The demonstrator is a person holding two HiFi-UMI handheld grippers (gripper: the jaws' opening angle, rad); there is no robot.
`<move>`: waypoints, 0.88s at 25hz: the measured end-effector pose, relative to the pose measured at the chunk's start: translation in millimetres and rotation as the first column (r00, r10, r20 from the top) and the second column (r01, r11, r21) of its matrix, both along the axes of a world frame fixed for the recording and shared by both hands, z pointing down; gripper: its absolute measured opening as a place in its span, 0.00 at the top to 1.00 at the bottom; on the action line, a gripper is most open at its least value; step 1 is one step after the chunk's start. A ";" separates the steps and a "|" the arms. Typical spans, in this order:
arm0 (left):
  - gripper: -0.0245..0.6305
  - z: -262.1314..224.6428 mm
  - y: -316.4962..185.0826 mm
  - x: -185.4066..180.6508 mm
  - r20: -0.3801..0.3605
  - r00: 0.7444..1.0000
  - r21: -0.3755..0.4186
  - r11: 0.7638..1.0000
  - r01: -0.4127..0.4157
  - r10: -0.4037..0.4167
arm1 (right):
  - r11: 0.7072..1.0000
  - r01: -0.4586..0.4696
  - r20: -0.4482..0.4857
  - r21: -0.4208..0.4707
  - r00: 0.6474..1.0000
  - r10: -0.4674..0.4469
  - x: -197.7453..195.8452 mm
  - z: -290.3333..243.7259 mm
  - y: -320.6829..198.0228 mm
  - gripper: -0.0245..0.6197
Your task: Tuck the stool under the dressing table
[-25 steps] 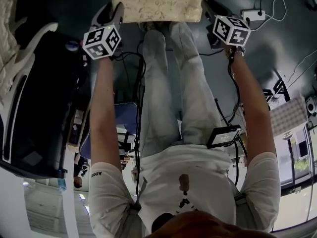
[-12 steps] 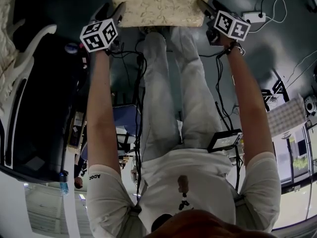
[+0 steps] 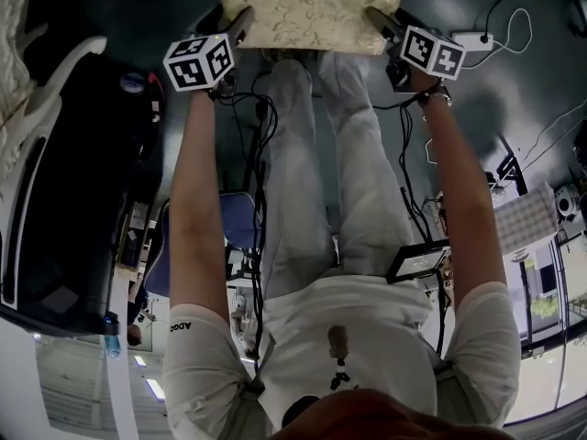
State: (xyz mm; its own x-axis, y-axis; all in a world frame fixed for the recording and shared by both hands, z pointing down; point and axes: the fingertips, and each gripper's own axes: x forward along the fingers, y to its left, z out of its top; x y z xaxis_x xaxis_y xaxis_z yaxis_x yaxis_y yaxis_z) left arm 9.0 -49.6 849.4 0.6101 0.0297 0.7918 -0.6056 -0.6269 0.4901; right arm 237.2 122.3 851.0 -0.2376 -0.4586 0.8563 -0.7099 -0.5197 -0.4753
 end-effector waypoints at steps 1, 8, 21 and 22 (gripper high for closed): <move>0.55 -0.9 -0.6 0.1 0.002 1.000 0.002 1.000 0.004 -0.004 | 1.000 0.004 -0.001 -0.004 1.000 -0.004 0.1 -1.0 -0.6 0.48; 0.59 -3.0 -5.2 -8.3 -0.014 0.998 -0.006 0.998 0.060 -0.060 | 0.998 0.049 -0.007 -0.033 0.999 -0.049 -1.9 -2.1 -10.5 0.49; 0.64 -4.6 -32.1 -54.4 0.002 0.931 -0.002 0.931 0.364 -0.364 | 0.937 0.347 -0.083 0.025 0.935 -0.344 1.4 -4.0 -126.5 0.50; 0.65 -4.6 -33.6 -60.8 0.007 0.920 0.002 0.920 0.391 -0.391 | 0.926 0.376 -0.086 0.029 0.924 -0.373 -2.0 -3.5 -137.5 0.50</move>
